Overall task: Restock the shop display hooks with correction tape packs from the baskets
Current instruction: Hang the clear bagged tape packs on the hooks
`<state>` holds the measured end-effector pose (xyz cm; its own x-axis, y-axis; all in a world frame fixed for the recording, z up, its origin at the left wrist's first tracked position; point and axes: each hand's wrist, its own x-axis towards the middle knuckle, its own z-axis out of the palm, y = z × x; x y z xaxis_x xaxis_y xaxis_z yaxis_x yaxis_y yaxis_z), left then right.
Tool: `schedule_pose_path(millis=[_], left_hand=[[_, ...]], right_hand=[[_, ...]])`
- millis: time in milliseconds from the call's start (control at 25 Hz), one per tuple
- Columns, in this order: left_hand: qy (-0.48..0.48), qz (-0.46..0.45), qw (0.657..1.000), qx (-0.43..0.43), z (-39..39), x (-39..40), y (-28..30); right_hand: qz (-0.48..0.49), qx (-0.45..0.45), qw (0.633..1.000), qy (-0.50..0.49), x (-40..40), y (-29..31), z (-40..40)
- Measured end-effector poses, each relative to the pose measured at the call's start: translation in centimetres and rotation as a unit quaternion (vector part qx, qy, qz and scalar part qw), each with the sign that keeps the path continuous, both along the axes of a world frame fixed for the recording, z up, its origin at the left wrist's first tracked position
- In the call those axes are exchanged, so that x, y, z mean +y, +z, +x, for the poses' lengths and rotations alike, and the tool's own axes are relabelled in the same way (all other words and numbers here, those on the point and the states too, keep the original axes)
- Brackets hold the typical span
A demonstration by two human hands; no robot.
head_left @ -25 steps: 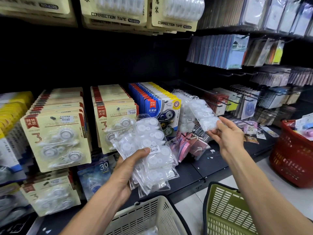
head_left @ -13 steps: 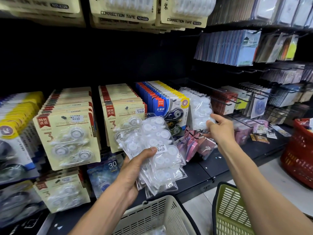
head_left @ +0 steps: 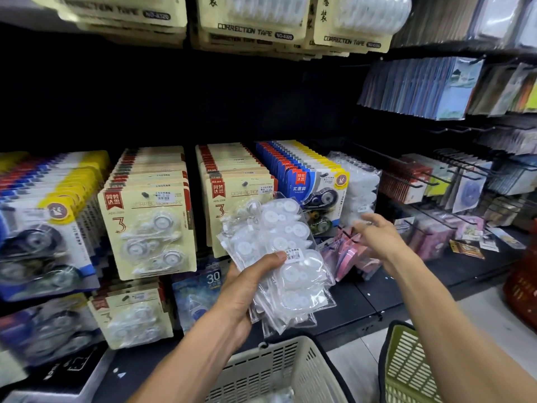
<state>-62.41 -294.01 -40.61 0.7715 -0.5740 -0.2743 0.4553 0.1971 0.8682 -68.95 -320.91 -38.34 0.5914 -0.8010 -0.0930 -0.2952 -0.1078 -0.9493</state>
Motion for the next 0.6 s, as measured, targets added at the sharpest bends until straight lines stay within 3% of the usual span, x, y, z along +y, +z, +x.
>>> schedule_pose_path(millis=[160,280,480,600], left_hand=[[0.039,-0.024,0.999,-0.004,-0.9,-1.2,0.7],[0.060,-0.050,0.997,-0.005,-1.4,-1.5,1.0],[0.054,-0.073,0.996,0.003,-2.1,-1.8,1.4],[0.057,-0.054,0.997,0.012,-2.2,-2.1,1.1]], right_hand=[[0.066,-0.007,0.968,0.240,6.3,4.2,-1.3],[0.023,0.018,0.938,0.345,8.7,5.4,-2.5],[0.027,-0.018,0.953,0.302,8.6,5.2,-4.2],[0.093,-0.091,0.966,0.224,7.7,5.0,-5.1]])
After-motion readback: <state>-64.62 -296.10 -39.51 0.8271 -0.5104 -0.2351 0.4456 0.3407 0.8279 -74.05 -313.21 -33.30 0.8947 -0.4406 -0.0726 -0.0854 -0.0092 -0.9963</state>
